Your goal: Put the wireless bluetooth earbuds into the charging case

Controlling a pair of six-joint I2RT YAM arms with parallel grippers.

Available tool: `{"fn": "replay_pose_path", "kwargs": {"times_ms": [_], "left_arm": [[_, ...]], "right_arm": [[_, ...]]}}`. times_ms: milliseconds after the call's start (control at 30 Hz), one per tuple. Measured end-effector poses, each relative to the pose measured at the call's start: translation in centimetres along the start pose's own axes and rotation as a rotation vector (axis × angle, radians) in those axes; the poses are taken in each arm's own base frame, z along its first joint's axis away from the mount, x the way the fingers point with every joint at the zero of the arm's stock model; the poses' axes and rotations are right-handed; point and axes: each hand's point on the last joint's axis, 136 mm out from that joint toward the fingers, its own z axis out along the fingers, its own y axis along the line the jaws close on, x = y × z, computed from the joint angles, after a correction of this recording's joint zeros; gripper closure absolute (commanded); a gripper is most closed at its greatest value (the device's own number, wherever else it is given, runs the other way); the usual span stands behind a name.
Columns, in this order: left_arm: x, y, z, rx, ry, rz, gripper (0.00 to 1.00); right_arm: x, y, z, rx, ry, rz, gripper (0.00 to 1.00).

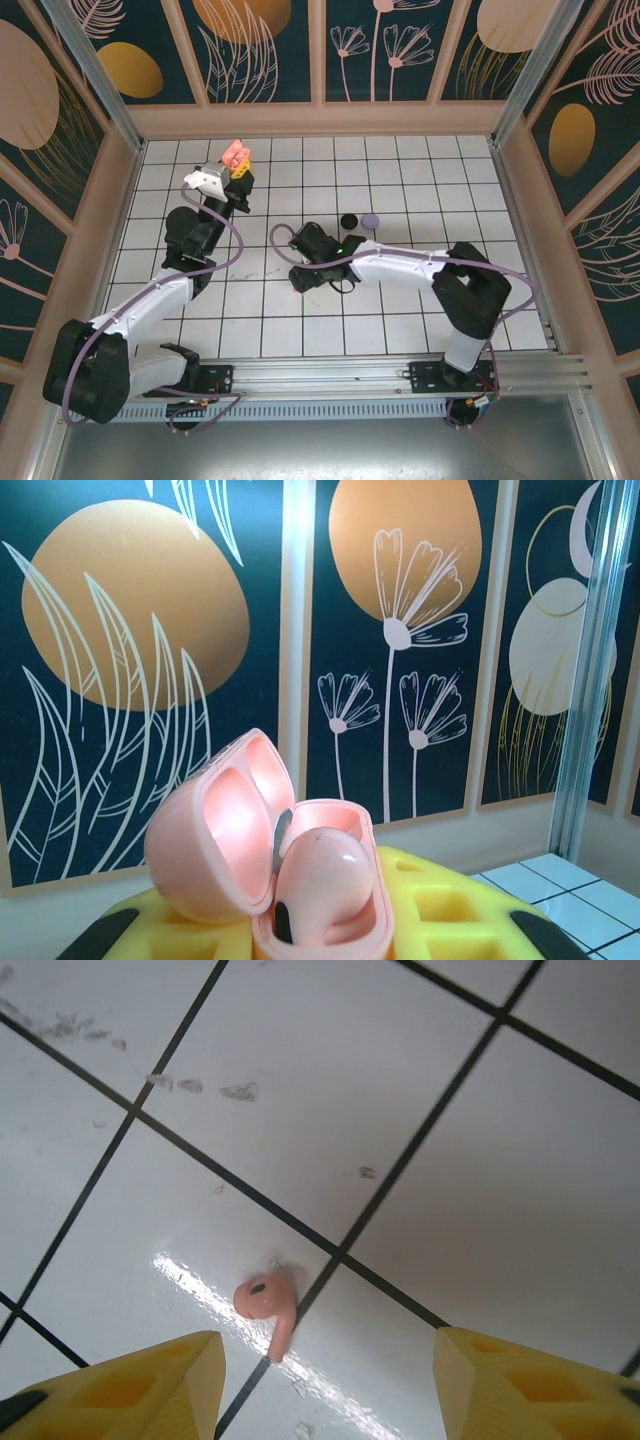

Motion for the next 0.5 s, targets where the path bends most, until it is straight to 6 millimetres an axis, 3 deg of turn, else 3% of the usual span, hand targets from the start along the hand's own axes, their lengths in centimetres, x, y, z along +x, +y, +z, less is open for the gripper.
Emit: {"fn": "replay_pose_path", "kwargs": {"times_ms": [267, 500], "left_arm": [[-0.4, 0.4, -0.3, -0.018, 0.001, 0.002, 1.0], [-0.2, 0.5, -0.3, -0.026, 0.007, 0.002, 1.0]], "right_arm": [[0.7, 1.3, 2.4, 0.037, 0.078, -0.091, 0.46], [1.2, 1.3, 3.7, 0.067, 0.118, -0.127, 0.51]]}}
